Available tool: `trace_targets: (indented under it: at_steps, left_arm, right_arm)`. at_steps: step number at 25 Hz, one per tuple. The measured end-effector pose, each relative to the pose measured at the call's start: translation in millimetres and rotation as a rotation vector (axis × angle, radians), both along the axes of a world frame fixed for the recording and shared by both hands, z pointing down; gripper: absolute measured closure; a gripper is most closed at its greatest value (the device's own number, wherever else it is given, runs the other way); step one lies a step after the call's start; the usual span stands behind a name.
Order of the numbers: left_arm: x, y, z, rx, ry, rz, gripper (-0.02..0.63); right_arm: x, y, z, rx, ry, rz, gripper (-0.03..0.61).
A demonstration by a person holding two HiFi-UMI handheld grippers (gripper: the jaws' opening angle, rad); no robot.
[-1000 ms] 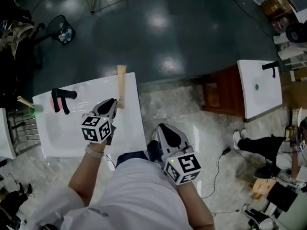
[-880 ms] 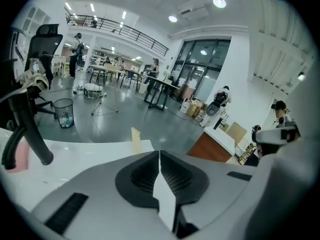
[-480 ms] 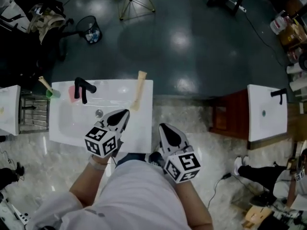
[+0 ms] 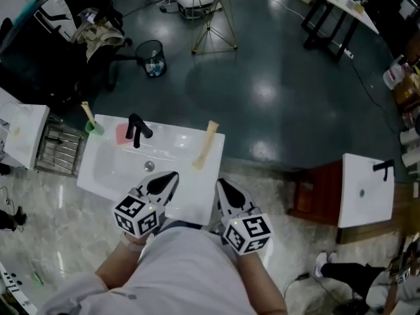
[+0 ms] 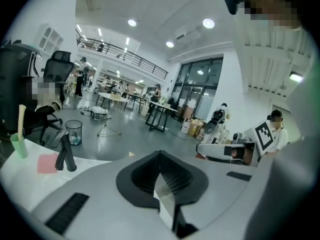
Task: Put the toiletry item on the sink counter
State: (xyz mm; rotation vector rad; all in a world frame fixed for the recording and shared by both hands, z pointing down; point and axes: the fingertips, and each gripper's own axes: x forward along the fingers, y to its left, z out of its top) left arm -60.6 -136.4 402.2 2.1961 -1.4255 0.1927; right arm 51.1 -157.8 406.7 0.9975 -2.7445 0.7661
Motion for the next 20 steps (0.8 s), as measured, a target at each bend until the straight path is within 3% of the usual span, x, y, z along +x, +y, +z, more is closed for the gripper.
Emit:
trace_targets:
  at_steps: [14, 20]
  left_arm:
    - [-27.3, 30.1, -35.5, 0.105, 0.014, -0.150, 0.597]
    - [-40.5, 36.3, -35.8, 0.111, 0.020, -0.200, 0.597]
  right_arm:
    - [-34.4, 10.1, -26.7, 0.087, -0.027, -0.157, 0.555]
    - [-42.8, 13.3, -28.8, 0.109, 0.016, -0.185, 0.555]
